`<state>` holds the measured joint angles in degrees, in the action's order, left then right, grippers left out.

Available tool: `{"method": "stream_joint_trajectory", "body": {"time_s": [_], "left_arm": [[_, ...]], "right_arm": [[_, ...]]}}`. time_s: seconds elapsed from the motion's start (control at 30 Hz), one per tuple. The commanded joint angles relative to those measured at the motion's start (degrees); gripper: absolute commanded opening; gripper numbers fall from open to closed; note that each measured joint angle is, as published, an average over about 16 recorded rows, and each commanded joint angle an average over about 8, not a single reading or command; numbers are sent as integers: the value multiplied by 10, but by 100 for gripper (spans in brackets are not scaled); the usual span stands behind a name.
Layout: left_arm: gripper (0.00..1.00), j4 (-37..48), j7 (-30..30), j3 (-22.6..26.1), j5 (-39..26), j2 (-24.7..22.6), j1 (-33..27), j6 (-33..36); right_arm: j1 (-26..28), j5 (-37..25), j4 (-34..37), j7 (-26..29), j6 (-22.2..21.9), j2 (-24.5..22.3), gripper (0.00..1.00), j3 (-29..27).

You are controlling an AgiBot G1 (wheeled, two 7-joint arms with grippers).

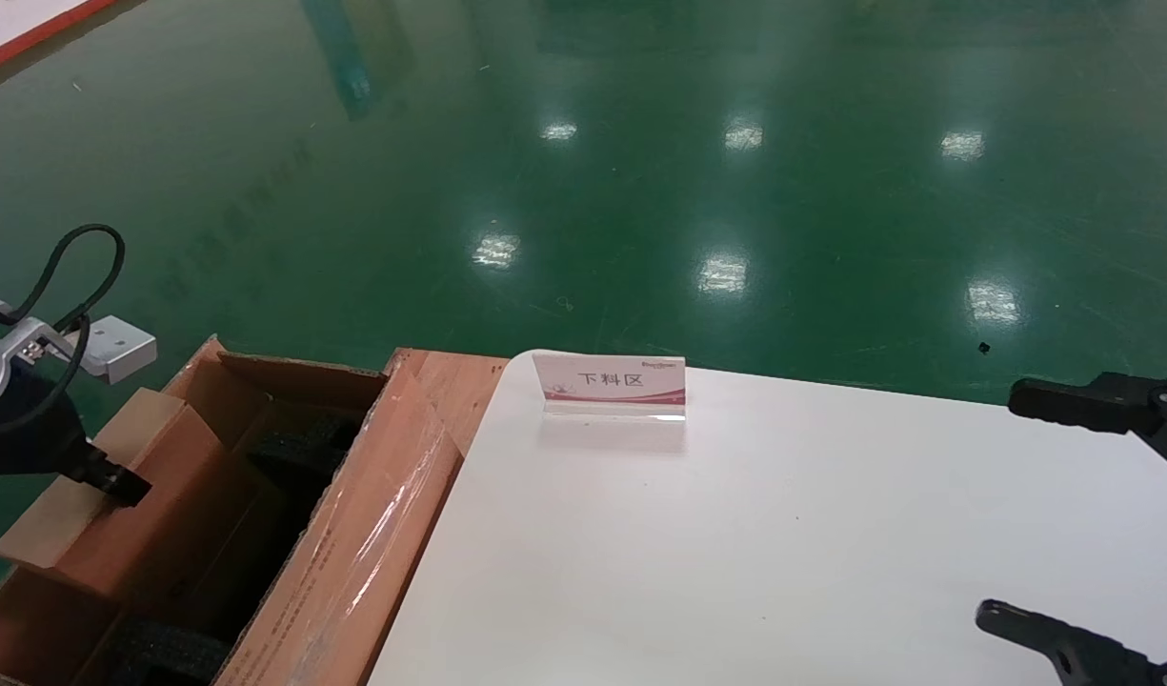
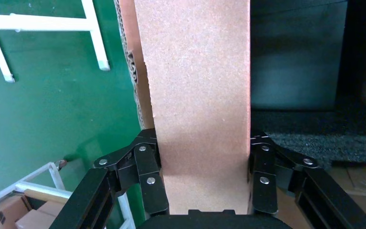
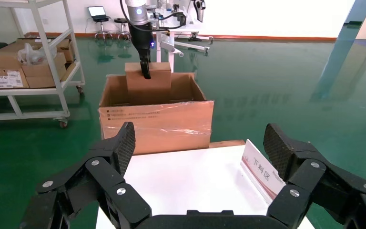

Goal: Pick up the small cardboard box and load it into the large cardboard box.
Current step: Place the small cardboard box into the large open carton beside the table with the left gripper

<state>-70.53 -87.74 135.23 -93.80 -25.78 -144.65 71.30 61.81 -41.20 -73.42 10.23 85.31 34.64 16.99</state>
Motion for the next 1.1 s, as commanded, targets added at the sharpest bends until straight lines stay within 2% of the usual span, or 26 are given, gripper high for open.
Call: {"method": "stream_joint_trajectory", "body": {"time_s": [0.03,0.6,0.63,0.67,0.9,0.93,1.1], "left_arm": [[0,7,2,0,2,-2,8,-8],[0,78,34,4,44,-15,83,-52],[2,82,35,4,46,-16,85,-52],[11,85,36,4,48,-18,88,-53],[97,97,39,4,55,-24,99,-56],[100,97,39,4,55,-24,99,-55],[100,96,39,4,55,-23,97,-54]], "right_arm": [[0,0,0,0,0,0,100,0],[0,0,0,0,0,0,100,1],[0,0,0,0,0,0,100,1],[0,0,0,0,0,0,100,1],[0,1,0,0,0,0,100,1],[0,1,0,0,0,0,100,1],[0,1,0,0,0,0,100,1]]}}
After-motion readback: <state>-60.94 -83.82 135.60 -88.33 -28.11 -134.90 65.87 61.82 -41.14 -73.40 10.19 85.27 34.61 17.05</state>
